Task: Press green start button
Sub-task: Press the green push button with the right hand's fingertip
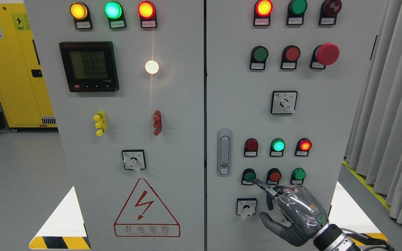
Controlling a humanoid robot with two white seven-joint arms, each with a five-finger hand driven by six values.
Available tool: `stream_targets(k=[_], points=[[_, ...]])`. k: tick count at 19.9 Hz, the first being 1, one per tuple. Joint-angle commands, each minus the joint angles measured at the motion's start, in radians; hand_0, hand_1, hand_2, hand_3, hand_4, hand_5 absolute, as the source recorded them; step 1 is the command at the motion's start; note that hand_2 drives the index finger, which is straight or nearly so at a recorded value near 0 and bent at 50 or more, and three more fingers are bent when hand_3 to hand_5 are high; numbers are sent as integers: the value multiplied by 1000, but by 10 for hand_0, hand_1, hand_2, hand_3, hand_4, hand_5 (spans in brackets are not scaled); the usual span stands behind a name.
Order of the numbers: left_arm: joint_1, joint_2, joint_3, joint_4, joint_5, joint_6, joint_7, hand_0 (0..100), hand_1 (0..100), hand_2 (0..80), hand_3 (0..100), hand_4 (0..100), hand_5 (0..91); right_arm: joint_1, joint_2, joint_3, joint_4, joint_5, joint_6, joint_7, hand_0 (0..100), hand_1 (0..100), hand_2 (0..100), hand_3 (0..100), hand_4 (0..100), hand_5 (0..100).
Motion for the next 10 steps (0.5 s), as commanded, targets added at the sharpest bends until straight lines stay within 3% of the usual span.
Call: stream_targets(k=[1, 10], points=[[5, 0, 0, -28, 0, 0, 0, 120, 556, 0, 0, 0, 0, -5, -2, 11, 25, -5, 18, 1, 631, 768, 0, 738, 757, 870], [5, 0, 0, -28, 0, 0, 0, 120, 556, 0, 0, 0, 0, -14, -3, 13, 22, -10, 18, 11, 643, 767, 0, 739, 759, 869]])
